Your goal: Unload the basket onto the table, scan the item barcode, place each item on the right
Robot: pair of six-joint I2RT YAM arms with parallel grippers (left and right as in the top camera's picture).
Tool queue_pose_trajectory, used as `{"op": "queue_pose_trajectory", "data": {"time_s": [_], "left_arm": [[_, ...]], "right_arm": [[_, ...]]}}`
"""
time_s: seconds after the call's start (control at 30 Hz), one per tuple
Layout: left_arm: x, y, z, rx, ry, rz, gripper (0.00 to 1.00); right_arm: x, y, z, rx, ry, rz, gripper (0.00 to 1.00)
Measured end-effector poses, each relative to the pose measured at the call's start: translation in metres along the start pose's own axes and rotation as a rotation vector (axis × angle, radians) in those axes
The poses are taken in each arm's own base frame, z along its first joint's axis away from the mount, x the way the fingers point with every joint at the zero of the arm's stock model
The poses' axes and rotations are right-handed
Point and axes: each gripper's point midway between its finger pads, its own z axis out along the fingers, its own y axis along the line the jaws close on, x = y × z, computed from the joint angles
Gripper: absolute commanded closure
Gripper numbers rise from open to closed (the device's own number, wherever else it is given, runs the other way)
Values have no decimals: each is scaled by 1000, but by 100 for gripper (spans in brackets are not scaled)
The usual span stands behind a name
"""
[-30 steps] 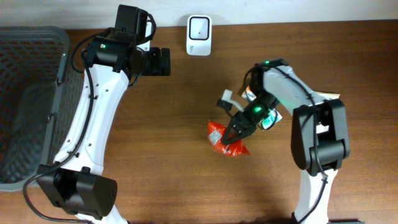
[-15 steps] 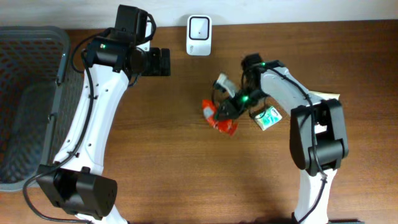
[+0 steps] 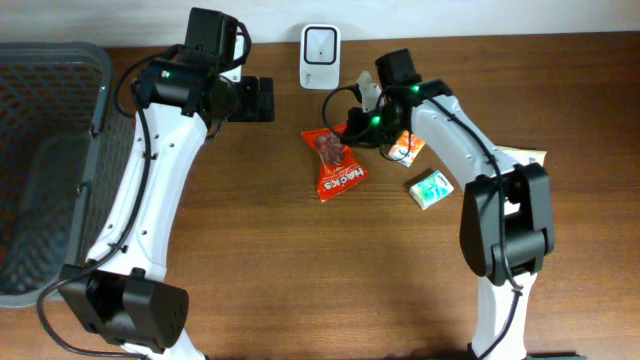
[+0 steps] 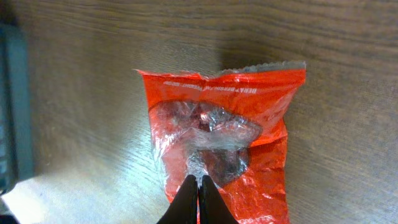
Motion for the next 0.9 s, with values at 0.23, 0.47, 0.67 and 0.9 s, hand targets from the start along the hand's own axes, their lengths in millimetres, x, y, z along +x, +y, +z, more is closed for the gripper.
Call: {"op": "queue_pose_trajectory", "data": {"time_s": [0.23,0.47,0.67,0.9], "left_arm": [[0,0,0,0,0,0,1],[0,0,0,0,0,0,1],[0,0,0,0,1,0,1],[0,0,0,0,0,0,1]], "right_arm": [[17,-13,59,131,54,37,93],[-17,-73,-87,416,61,196,3],[3,-150,-96,558,77,359,19],[13,-168,-30,289,34,451,78]]}}
